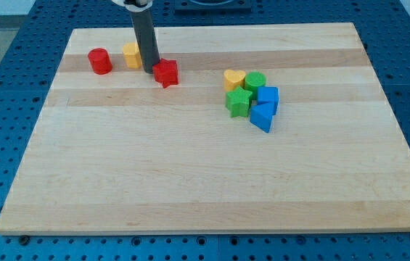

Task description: Move the red star to the bottom left of the yellow heart

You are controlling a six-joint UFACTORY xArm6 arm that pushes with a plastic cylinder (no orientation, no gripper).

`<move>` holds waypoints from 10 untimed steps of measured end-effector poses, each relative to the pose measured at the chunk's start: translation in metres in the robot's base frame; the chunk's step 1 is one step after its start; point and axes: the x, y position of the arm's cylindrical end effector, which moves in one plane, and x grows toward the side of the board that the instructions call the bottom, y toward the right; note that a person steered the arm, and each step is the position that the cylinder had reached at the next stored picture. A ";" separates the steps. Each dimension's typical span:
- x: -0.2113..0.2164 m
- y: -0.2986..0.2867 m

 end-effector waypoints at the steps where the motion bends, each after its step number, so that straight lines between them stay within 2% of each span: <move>1: 0.002 0.008; 2: 0.014 0.076; 3: 0.035 0.088; 4: 0.003 0.082; 5: 0.004 0.038; 6: 0.053 0.037; 7: 0.066 0.069; 8: 0.052 0.045; 10: -0.027 0.026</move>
